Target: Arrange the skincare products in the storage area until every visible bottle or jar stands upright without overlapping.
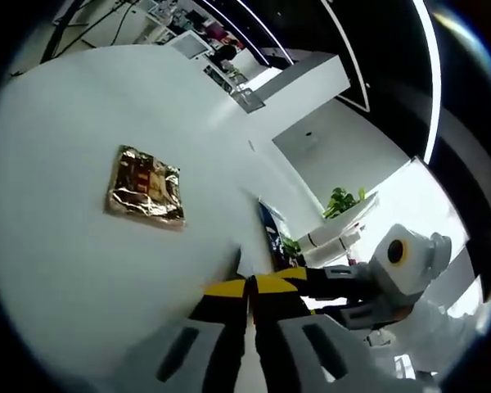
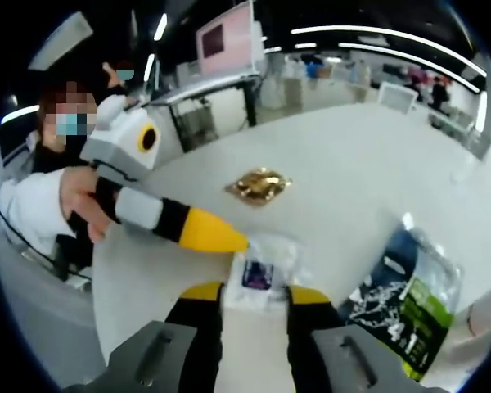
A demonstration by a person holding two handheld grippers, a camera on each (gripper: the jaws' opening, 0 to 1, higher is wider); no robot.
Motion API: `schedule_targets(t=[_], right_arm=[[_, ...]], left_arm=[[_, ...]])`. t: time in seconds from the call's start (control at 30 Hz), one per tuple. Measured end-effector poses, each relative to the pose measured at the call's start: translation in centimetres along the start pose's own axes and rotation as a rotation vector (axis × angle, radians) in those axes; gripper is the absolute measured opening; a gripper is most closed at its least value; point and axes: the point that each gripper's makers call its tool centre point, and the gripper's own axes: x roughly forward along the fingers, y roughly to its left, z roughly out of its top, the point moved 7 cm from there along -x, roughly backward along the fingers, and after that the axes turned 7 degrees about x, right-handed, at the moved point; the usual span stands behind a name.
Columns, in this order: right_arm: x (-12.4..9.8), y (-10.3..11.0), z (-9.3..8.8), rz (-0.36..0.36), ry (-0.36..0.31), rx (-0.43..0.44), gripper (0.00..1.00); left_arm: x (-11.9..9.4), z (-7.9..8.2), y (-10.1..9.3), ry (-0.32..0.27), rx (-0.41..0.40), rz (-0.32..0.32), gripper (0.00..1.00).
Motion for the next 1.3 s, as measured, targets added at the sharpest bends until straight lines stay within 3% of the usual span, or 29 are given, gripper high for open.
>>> schedule_targets(t=[0.37, 0.63, 0.87, 1.17, 1.3], right_arm=[[-1.9, -0.4, -0.5, -0.017, -0.002, -0.009, 0.30], [-4.4, -1.2, -0.5, -0.046, -0.043, 0.018, 0.29], [-6.1, -0.7, -0.4, -0.056, -0.076, 0.022, 0.28], [-9.1, 0.1, -0.2, -0.049, -0.149, 0.049, 0.29], [-10.8, 0.1, -0.2, -0.017, -0.196, 0.101, 0.27]], left_arm=[[-0.6, 0.9, -1.4, -0.001, 0.059, -0.048, 0.00], [-1.3, 2.1, -2.6, 0.006, 0.173, -0.069, 0.00], [-1.8, 2.7, -4.5, 0.024, 0.270, -0.098, 0.00], [-3.9, 4.1, -9.0, 0.009, 0.373, -0.230, 0.00], [-4.9, 5.0, -10.4, 0.012, 0.404, -0.293, 0.00]])
